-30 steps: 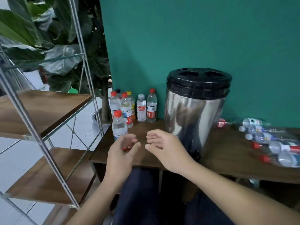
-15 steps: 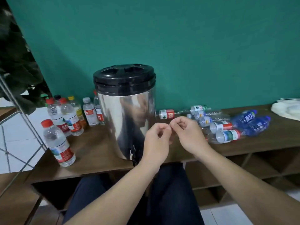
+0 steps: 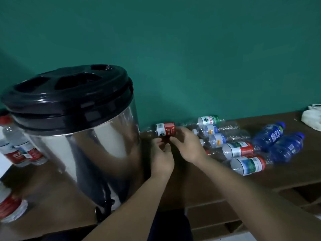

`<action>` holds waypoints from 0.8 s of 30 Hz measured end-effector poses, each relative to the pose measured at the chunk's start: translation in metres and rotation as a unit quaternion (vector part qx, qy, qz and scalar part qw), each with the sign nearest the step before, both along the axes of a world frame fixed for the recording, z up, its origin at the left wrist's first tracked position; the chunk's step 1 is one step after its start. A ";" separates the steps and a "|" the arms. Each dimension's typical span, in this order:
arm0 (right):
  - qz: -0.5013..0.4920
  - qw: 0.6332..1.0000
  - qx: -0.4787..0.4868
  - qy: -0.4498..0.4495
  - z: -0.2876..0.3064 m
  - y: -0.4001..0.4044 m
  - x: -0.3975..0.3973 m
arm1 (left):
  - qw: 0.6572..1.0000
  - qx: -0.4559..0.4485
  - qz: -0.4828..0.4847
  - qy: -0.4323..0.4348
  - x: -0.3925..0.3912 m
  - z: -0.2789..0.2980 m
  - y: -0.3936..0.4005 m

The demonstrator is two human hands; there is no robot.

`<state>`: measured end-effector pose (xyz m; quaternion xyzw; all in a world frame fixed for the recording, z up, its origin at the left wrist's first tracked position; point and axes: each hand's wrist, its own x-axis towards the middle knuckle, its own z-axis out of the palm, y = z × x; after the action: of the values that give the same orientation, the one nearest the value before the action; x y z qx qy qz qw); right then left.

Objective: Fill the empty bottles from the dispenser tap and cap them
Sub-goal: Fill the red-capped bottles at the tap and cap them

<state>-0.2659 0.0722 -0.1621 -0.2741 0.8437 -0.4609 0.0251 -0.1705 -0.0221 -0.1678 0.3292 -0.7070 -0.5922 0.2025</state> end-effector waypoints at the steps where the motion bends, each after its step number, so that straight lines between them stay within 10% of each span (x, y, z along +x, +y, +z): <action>1: 0.005 1.000 0.007 0.008 0.000 -0.007 -0.013 | 1.000 0.019 0.010 -0.004 -0.011 -0.002 -0.003; 24: 0.070 0.992 0.093 0.050 -0.012 -0.040 -0.055 | 0.971 0.180 0.143 0.062 -0.069 -0.021 -0.009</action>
<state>-0.3208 0.0319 -0.1738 -0.3518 0.8616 -0.3636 0.0405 -0.2392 -0.0309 -0.1885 0.4211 -0.5202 -0.6937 0.2659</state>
